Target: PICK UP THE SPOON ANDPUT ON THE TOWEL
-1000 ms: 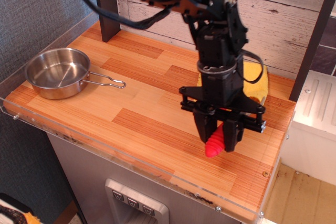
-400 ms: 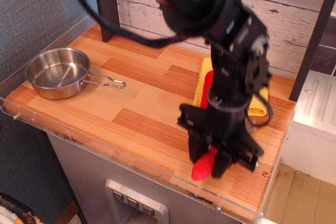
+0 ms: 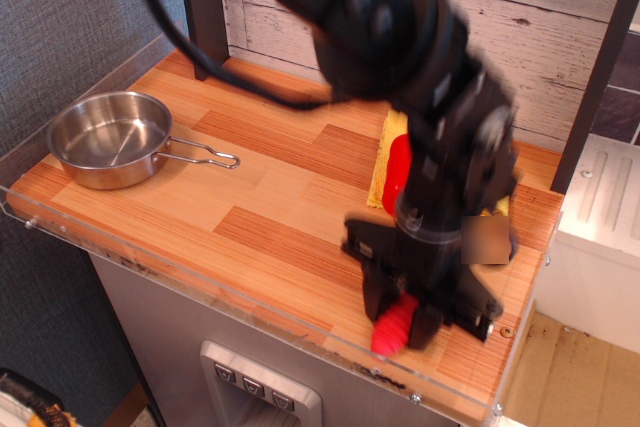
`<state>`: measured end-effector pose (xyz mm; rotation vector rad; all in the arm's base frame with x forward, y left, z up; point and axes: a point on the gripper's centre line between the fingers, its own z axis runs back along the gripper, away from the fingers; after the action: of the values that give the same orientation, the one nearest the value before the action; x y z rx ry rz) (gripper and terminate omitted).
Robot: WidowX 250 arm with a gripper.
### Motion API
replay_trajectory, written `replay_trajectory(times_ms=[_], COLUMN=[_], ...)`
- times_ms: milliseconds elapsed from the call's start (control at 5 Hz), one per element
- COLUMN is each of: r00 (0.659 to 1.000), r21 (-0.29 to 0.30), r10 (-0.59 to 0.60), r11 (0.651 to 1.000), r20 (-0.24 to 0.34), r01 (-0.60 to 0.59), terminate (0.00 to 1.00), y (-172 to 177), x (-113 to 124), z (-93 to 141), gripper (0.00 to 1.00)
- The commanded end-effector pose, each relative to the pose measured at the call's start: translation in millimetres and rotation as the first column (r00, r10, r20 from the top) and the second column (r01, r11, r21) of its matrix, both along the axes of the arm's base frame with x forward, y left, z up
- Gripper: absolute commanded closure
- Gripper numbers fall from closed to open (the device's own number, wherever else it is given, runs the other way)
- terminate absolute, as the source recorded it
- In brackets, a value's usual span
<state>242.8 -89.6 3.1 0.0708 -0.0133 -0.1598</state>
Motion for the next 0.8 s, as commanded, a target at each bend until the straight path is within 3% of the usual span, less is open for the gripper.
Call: replay_trajectory(times_ms=[0,600], r00=[0.997,0.984], r21=[-0.08,-0.149], r10=[0.073,0.084], r11=[0.994,0.987], r20=[-0.014,0.158], r01=[-0.074,-0.06], terminate=[0.0,0.0], y=[14,61], x=[4,6], z=[19,109], gripper=[0.0,0.0])
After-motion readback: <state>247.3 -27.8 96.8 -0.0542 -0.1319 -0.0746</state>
